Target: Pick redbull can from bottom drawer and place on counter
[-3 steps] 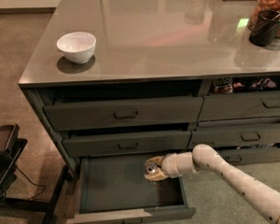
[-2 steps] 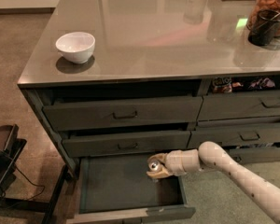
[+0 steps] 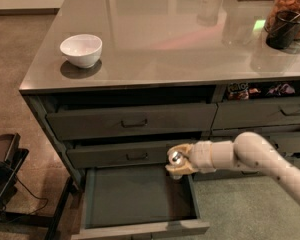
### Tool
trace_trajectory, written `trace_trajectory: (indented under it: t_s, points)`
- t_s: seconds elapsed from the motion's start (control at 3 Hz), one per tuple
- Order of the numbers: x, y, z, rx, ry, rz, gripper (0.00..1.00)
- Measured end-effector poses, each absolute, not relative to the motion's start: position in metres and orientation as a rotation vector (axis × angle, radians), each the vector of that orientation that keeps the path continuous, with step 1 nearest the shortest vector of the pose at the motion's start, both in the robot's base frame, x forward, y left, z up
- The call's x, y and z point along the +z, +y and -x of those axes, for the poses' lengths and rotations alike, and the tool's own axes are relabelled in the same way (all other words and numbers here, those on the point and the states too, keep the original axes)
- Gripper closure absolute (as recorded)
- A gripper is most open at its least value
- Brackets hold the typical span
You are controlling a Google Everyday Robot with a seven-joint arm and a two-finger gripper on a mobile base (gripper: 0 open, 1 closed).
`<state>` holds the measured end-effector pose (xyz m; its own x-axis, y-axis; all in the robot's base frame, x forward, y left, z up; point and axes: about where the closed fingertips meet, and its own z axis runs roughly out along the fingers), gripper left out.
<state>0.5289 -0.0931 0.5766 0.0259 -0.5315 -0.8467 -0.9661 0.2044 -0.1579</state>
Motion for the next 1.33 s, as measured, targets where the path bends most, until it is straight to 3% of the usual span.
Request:
trace_trajectory:
  t_s: [0.67,1.33]
  points:
    - [0.591,-0.094,-0.532,0.601,1.616,1.467,1.0]
    - [0.679,-0.101,-0.554,0.654,1.578,1.413,1.0]
